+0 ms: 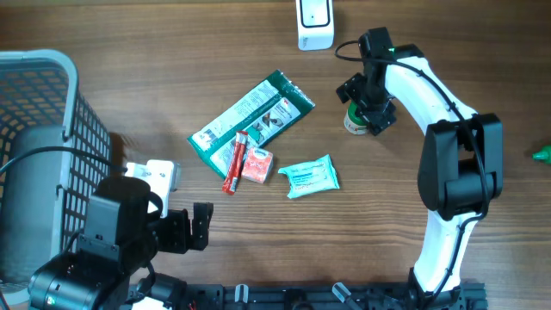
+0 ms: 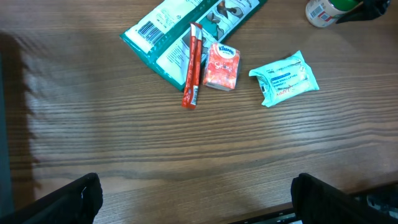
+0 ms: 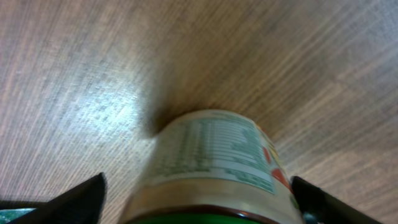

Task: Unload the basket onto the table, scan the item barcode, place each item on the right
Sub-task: 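Carry green-capped jar to the white scanner with right gripper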

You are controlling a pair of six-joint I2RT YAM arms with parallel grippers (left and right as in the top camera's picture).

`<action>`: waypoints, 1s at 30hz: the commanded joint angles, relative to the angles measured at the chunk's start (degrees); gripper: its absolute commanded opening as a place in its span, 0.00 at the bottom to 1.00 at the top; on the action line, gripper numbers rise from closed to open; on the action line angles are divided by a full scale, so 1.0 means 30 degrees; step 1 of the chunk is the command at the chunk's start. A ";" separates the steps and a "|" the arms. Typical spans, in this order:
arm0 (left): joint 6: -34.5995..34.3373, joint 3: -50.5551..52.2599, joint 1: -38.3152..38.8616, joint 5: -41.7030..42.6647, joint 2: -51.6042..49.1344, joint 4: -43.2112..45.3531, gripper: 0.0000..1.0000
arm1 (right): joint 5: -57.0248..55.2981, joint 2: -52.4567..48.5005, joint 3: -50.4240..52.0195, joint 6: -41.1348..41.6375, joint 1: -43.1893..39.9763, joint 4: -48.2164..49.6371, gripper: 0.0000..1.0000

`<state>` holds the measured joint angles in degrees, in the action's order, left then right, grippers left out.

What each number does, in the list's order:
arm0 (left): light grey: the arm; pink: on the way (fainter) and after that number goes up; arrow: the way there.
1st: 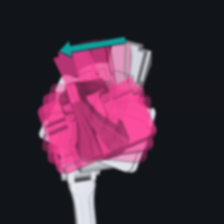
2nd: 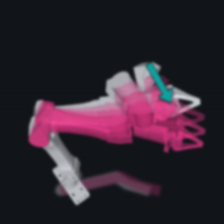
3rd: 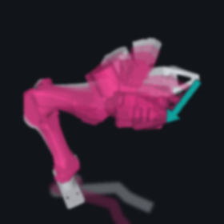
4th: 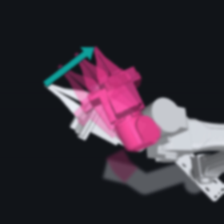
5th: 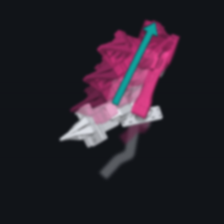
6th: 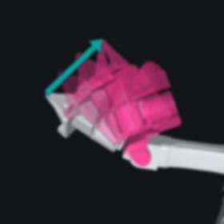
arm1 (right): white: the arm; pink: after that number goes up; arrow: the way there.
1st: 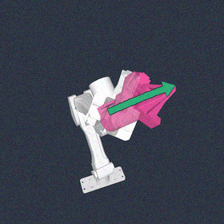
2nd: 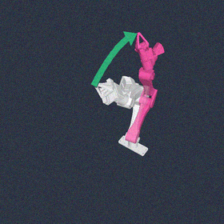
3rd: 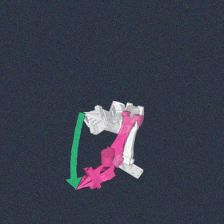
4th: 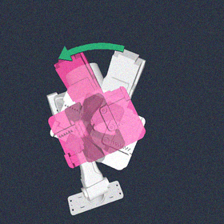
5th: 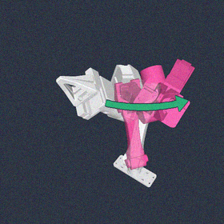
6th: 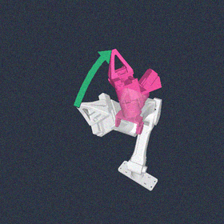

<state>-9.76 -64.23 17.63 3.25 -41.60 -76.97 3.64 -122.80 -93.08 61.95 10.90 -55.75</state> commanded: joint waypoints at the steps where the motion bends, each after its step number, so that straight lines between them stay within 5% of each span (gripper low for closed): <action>1: 0.0087 -0.0131 0.0058 -0.0044 0.0102 0.0029 1.00 | 0.0080 -0.0503 0.0211 0.0335 -0.0051 -0.0328 0.89; 7: 0.0087 -0.0131 0.0058 -0.0036 0.0102 0.0029 1.00 | 0.0087 -0.0947 0.0306 0.0306 -0.0051 -0.0291 0.86; 11: 0.0087 -0.0131 0.0058 -0.0044 0.0102 0.0029 1.00 | 0.0554 -0.1639 0.0299 -0.1297 -0.0051 0.0007 0.70; 16: 0.0087 -0.0131 0.0058 -0.0044 0.0102 0.0029 1.00 | 0.6353 -0.1486 -0.0459 -0.8094 -0.0466 -0.0714 0.60; 20: 0.0087 -0.0131 0.0058 -0.0044 0.0102 0.0029 1.00 | 1.1052 -0.0401 -0.0576 -1.2225 -0.0583 -0.4233 0.57; 26: 0.0087 -0.0131 0.0058 -0.0044 0.0102 0.0029 1.00 | 1.3471 0.1107 -0.0561 -1.6181 0.1035 -0.9187 0.57; 30: 0.0087 -0.0131 0.0058 -0.0036 0.0102 0.0029 1.00 | 1.3857 0.1457 0.0146 -1.6283 0.3796 -0.9734 0.54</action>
<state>-9.76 -64.23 17.63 3.25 -41.60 -76.97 41.28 -120.90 -93.82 15.27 18.76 -84.60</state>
